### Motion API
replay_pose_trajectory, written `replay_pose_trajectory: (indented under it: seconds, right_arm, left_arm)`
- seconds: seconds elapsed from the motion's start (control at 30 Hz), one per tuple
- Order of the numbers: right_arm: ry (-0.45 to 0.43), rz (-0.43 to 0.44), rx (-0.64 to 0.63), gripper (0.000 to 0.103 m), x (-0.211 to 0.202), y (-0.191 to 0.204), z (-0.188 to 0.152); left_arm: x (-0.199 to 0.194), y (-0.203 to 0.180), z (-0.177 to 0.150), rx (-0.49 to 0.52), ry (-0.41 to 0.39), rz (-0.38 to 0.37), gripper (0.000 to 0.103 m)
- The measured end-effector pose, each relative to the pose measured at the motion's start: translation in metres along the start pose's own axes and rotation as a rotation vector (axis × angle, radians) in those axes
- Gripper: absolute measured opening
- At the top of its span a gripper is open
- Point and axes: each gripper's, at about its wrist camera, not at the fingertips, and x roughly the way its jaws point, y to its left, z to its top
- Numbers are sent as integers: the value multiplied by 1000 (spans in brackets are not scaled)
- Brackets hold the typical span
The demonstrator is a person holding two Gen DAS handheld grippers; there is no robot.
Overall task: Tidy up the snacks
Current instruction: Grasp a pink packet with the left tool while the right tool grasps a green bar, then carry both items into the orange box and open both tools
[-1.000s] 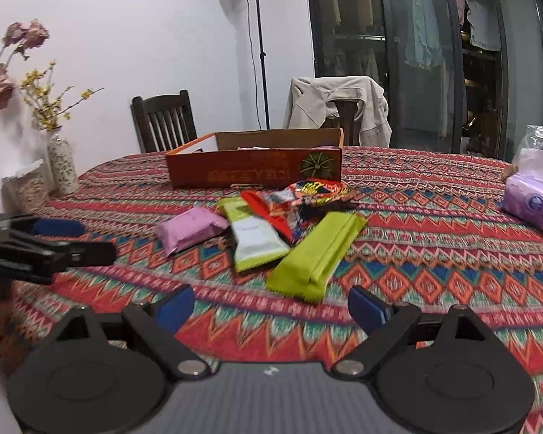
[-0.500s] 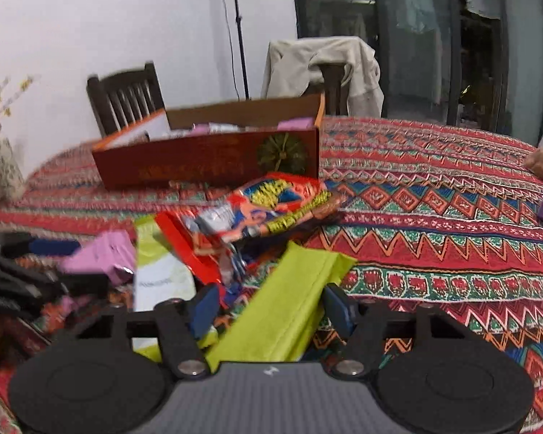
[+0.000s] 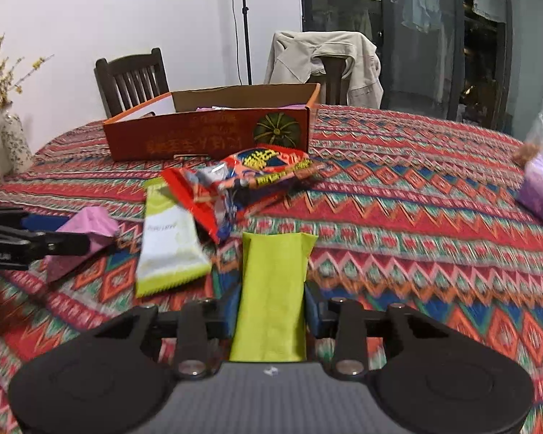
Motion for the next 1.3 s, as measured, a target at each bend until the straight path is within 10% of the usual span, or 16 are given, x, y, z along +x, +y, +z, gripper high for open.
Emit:
replay_pose_trajectory:
  seconds: [0.63, 1.3]
  right_arm:
    - [-149, 90, 21, 34, -123, 31, -56]
    - [-179, 182, -8, 35, -86, 24, 7]
  left_arm:
    - [-137, -53, -44, -82, -153, 22, 62]
    - [-86, 3, 37, -108, -175, -37, 62]
